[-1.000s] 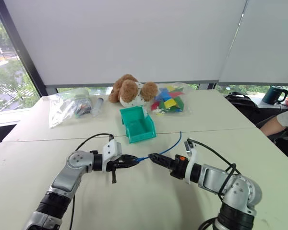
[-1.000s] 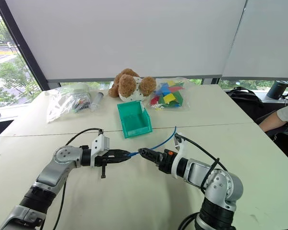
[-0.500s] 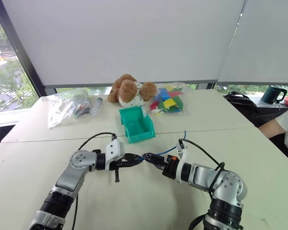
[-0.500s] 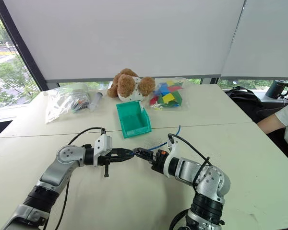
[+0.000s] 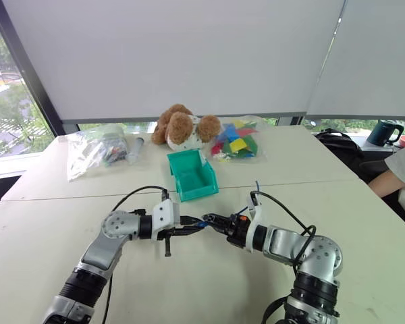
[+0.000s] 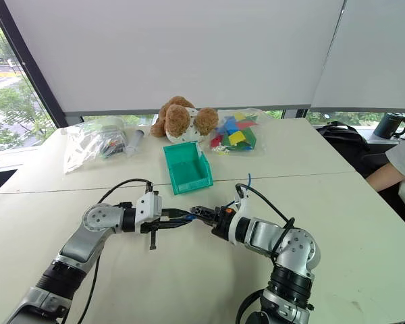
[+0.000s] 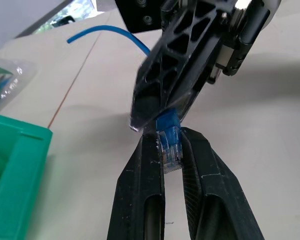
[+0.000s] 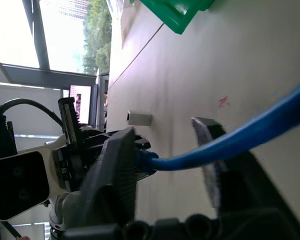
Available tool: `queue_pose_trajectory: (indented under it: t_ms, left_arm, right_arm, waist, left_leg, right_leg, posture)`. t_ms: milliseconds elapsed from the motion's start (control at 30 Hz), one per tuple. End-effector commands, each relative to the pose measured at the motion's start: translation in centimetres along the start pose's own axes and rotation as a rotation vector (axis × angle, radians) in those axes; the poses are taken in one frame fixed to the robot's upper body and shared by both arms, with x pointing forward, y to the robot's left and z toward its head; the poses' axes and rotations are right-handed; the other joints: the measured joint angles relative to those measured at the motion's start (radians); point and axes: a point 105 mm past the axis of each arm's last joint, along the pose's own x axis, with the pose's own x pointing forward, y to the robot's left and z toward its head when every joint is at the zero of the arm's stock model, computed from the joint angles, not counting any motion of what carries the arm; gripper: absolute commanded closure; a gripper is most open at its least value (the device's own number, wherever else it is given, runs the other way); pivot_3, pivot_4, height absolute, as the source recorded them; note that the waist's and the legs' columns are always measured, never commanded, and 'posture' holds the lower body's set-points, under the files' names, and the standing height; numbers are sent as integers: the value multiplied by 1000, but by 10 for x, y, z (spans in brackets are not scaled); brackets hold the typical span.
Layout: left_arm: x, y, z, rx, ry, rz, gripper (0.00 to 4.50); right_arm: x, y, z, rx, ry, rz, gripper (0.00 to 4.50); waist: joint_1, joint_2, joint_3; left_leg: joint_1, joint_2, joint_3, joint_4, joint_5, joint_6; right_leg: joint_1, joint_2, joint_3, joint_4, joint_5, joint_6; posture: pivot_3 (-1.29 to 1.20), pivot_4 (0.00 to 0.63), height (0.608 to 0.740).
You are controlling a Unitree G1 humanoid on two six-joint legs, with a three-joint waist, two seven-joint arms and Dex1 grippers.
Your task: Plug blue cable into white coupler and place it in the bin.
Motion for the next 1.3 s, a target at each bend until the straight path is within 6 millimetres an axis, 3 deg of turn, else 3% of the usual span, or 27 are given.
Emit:
queue_pose_trajectory:
  t_ms: [33,233,400,533,733,833,900,1067,1300]
  left_arm:
    - [1,5,8,78,-13,13,4500]
    - [2,4,4,99,-6,26,4500]
    - [-5,0,-2,49,23,4,2097]
    - [-33,16,-2,-50,44,120,39]
    - [-88,37,3,-212,87,316,12]
    - [-116,44,5,-278,111,419,12]
    - [-130,45,7,-308,131,470,12]
    - [-155,39,-4,-381,201,568,12]
    - [-172,28,-24,-441,244,638,12]
  right_arm:
    - [19,33,-7,13,20,142,4409]
    - [19,35,-6,9,20,145,4469]
    - [18,36,-1,6,2,145,4500]
    - [13,41,18,-100,-35,116,4500]
    - [6,55,37,-643,6,-4,4500]
    - [9,59,33,-1062,83,10,4500]
    - [13,63,29,-1239,128,78,4500]
    - [26,68,33,-1426,144,148,4500]
    - [35,71,30,-1459,148,208,4500]
  waist:
    - [0,0,0]
    - [0,0,0]
    - [-1,0,0]
    - [-9,0,0]
    - [-25,1,0]
    - [-25,0,0]
    - [-27,0,1]
    - [-27,0,1]
    - [-18,0,1]
  left_leg:
    - [0,0,0,0,0,0]
    - [-2,0,0,0,0,0]
    - [-5,0,-1,0,0,0]
    - [-8,0,-1,0,0,0]
    - [-12,0,-1,1,0,0]
    - [-12,0,0,0,0,1]
    - [-12,0,0,0,0,1]
    - [-11,1,0,0,0,1]
    - [-12,1,0,1,0,1]
  right_leg:
    - [0,0,0,0,0,0]
    - [-1,0,0,0,0,0]
    - [-5,0,0,0,1,1]
    - [-8,0,0,0,1,1]
    - [-11,0,-1,-1,1,3]
    - [-11,0,0,-2,1,3]
    - [-11,0,0,-2,-1,6]
    - [-12,0,0,-1,1,3]
    - [-12,-3,0,-1,2,2]
  posture:
    - [0,150,740]
    - [0,150,740]
    - [0,150,740]
    - [0,150,740]
    - [0,150,740]
    - [0,150,740]
    - [0,150,740]
    - [0,150,740]
    - [0,150,740]
